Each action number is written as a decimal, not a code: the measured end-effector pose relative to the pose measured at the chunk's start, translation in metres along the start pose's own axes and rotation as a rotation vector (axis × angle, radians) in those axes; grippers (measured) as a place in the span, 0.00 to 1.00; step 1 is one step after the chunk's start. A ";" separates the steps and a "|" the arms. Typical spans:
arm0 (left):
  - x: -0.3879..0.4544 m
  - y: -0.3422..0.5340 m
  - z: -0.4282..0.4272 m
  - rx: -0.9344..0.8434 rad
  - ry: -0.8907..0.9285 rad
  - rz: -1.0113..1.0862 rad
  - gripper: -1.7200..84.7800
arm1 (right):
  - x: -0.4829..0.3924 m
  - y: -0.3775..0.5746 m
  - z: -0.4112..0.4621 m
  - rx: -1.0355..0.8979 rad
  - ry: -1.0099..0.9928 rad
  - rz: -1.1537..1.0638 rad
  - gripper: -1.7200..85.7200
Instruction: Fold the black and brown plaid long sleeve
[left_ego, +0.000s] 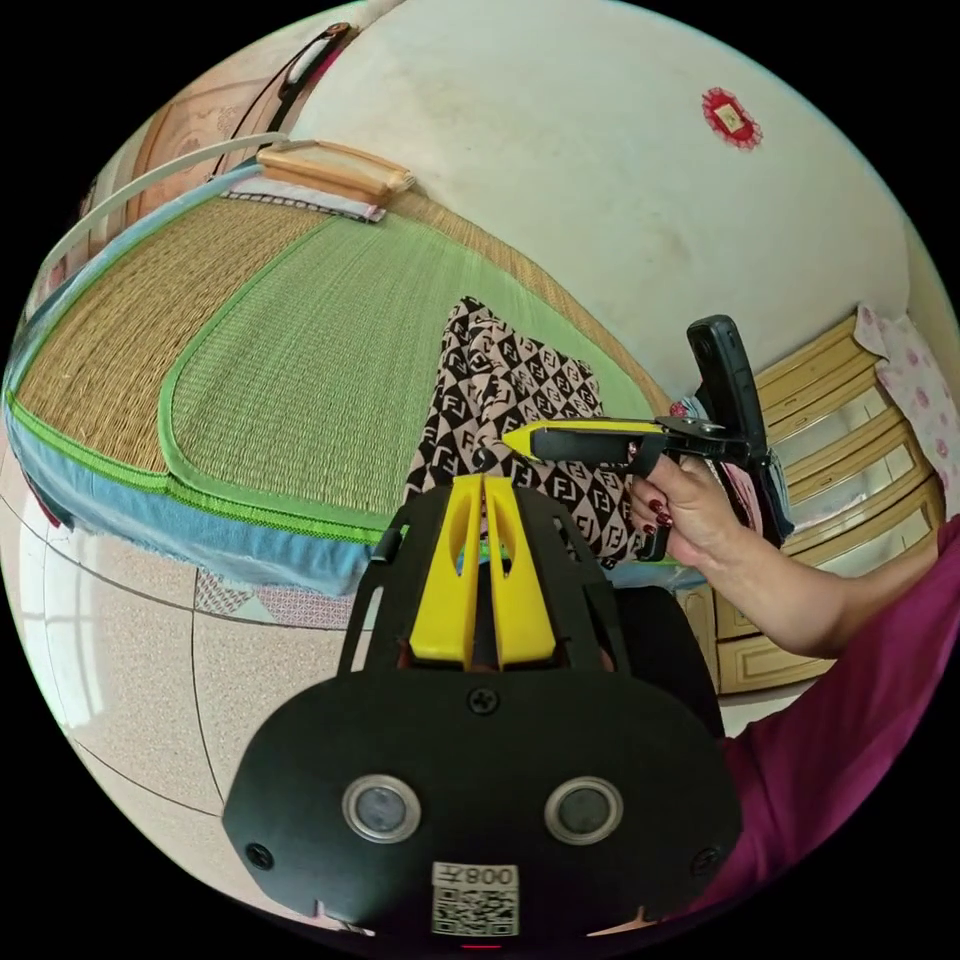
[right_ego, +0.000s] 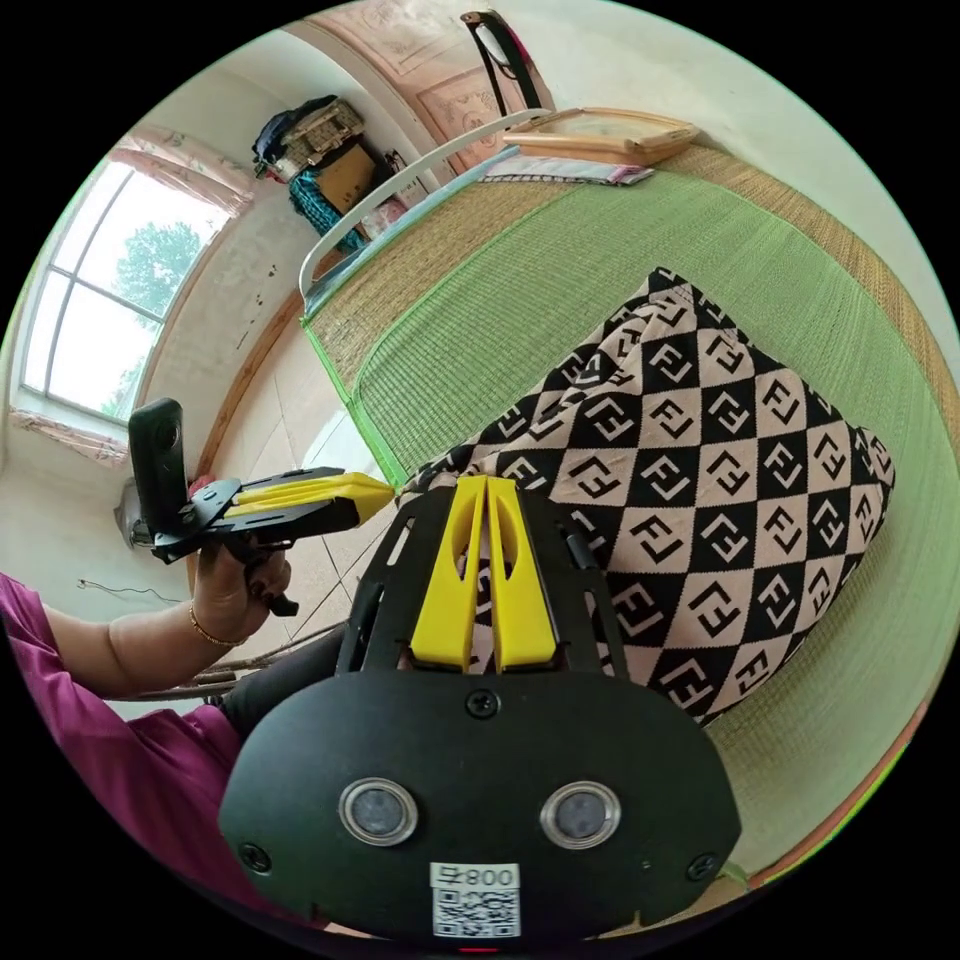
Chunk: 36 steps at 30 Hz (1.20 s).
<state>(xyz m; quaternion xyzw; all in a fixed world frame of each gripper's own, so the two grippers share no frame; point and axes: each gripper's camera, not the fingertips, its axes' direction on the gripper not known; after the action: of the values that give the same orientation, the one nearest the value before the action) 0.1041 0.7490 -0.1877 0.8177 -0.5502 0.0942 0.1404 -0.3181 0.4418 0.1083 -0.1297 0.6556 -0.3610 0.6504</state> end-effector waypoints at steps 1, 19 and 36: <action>0.012 -0.002 -0.002 0.000 -0.011 0.038 0.02 | -0.005 0.002 -0.005 0.013 0.002 -0.010 0.02; 0.042 -0.014 0.055 -0.235 0.021 -0.014 0.02 | -0.037 0.050 0.037 -0.093 0.075 -0.012 0.02; 0.105 -0.011 0.047 -0.198 -0.201 0.085 0.02 | -0.013 0.120 0.032 -0.064 0.003 0.117 0.02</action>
<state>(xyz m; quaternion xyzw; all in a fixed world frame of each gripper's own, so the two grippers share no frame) 0.1539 0.6460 -0.2012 0.7811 -0.6022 -0.0369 0.1606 -0.2499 0.5249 0.0446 -0.1114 0.6742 -0.3016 0.6649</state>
